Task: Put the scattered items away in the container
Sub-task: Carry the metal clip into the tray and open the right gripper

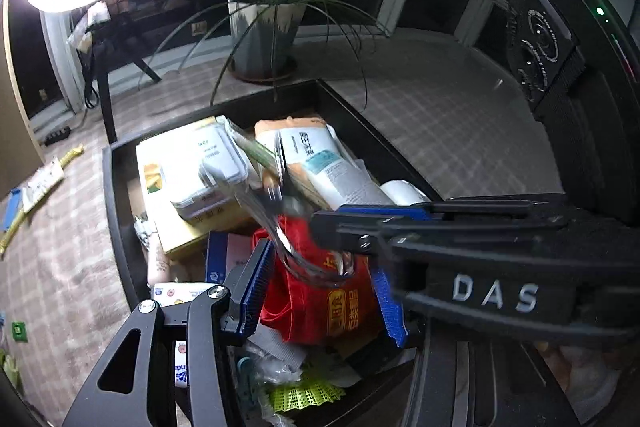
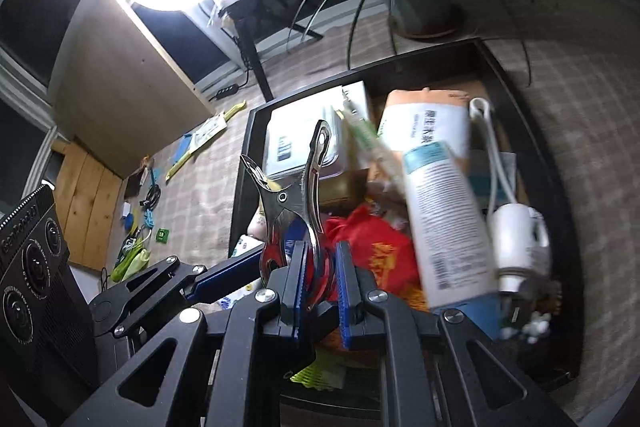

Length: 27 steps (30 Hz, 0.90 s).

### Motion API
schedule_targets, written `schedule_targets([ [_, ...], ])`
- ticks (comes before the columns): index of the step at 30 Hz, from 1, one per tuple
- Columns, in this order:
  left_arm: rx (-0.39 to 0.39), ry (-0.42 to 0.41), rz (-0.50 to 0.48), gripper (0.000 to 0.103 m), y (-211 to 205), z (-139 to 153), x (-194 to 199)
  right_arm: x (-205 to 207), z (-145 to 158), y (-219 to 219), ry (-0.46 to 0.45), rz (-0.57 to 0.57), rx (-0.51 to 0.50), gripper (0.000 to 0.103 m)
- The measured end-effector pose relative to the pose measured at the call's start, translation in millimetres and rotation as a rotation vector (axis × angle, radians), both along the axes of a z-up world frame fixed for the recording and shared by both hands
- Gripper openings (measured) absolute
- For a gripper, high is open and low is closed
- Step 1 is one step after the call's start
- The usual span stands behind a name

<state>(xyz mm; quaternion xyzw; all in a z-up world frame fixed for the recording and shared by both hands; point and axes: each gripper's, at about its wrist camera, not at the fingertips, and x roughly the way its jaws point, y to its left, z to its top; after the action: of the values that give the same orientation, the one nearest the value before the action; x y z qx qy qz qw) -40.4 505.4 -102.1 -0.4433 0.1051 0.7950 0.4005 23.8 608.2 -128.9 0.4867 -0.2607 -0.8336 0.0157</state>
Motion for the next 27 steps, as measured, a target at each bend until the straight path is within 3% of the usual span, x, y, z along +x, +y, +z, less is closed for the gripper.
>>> schedule_targets([
  [1, -0.004, 0.015, 0.001, 0.053, 0.4, 2.3, 2.0, 2.1, 1.5, 2.8, 0.007, -0.014, 0.006, 0.015],
  [5, -0.026, 0.081, 0.006, 0.053, -3.1, 12.7, 11.2, 9.7, 9.2, 7.4, 0.028, -0.050, 0.073, 0.036],
  [19, -0.018, 0.166, 0.084, 0.053, -61.3, 48.0, 36.2, 27.0, 30.6, -24.4, 0.085, -0.010, 0.110, 0.041],
  [27, -0.025, 0.198, 0.181, 0.059, -132.8, 61.1, 45.4, 24.1, 47.7, -72.8, 0.123, 0.033, 0.120, 0.041],
])
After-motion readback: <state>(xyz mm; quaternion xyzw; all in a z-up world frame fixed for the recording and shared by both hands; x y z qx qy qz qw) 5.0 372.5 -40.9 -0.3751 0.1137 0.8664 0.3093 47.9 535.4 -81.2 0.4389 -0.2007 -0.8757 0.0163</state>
